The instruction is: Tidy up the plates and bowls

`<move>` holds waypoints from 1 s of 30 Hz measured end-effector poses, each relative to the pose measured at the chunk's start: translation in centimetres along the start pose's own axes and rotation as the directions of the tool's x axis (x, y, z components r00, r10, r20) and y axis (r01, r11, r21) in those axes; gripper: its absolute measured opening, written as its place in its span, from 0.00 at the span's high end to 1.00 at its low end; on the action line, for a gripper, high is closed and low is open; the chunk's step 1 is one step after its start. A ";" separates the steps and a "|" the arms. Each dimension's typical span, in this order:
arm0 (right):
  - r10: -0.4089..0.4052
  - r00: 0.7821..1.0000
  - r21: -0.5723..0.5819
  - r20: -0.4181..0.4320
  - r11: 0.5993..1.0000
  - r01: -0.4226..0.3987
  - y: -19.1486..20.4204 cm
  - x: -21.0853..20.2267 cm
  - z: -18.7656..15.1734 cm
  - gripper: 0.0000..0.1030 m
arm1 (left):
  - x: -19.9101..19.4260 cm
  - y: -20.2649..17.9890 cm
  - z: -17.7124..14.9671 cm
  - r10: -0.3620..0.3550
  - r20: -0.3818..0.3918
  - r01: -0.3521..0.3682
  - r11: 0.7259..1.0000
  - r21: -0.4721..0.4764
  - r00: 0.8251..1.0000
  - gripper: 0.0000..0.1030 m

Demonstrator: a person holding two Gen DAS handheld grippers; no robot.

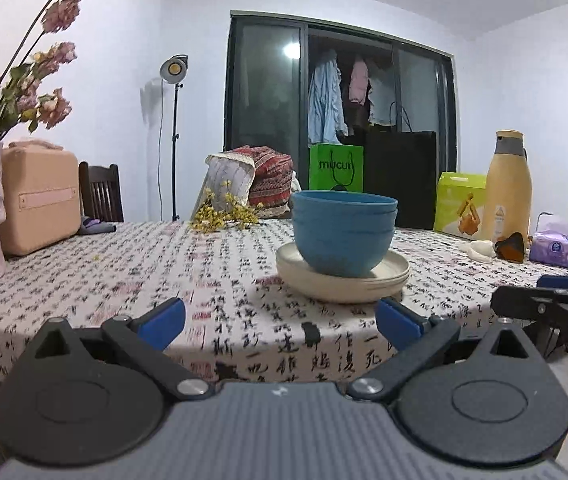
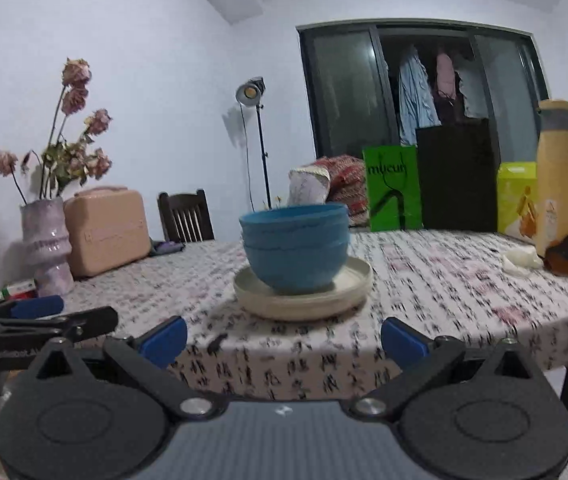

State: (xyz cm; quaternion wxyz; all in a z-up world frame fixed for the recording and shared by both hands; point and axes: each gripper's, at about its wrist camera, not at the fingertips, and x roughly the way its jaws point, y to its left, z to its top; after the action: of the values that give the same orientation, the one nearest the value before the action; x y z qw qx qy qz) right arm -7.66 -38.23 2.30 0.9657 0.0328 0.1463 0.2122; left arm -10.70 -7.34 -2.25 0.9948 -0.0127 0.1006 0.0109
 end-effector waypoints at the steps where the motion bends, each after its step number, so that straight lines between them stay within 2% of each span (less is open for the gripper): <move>1: -0.006 1.000 0.001 -0.003 1.000 0.006 -0.1 0.1 -0.1 0.00 | 0.0 0.1 -0.2 0.000 -0.001 0.000 1.000 -0.010 1.000 0.00; 30: 0.001 1.000 0.003 -0.005 1.000 -0.001 -0.2 0.3 -0.3 0.00 | -0.8 0.2 -0.6 -0.012 0.021 0.013 1.000 -0.007 1.000 0.00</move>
State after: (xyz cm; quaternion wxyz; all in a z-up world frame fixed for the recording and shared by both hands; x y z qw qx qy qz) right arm -7.38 -38.25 1.91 0.9652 0.0338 0.1488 0.2124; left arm -11.63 -7.22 -2.68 0.9958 -0.0169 0.0898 0.0052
